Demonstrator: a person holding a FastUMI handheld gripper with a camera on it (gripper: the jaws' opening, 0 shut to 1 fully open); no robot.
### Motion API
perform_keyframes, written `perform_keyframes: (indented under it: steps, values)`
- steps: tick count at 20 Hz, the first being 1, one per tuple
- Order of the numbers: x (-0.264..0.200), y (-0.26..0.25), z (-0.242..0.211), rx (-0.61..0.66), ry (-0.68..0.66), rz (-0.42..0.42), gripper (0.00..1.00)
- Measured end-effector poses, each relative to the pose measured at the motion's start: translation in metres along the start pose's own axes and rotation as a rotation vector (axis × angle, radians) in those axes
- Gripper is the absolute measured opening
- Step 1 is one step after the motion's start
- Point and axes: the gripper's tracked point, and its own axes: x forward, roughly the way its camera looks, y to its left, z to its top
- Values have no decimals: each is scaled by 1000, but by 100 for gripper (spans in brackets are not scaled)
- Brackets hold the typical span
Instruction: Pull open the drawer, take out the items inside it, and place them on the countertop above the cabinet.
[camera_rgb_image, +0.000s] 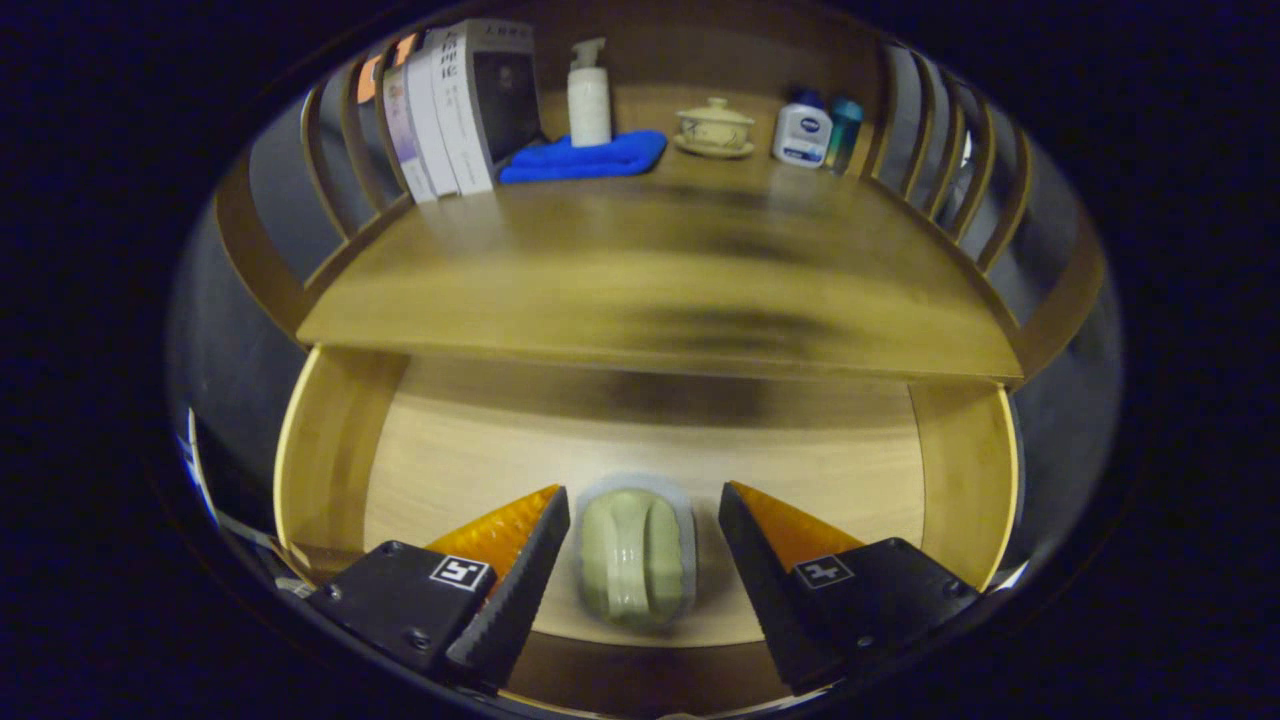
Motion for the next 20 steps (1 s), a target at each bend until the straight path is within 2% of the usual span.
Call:
perform_keyframes:
  steps: [1, 4, 7, 8, 9, 12, 20]
  values:
    - [1, 3, -4, 7, 28, 13, 94]
    - [11, 6, -18, 15, 99, 36, 80]
    - [15, 7, -28, 18, 136, 27, 68]
    - [16, 1, -28, 15, 137, 13, 58]
    - [16, 1, -28, 21, 141, 12, 53]
    - [12, 2, -27, 43, 143, 24, 24]
    - [-25, -5, -19, 123, 94, 97, 19]
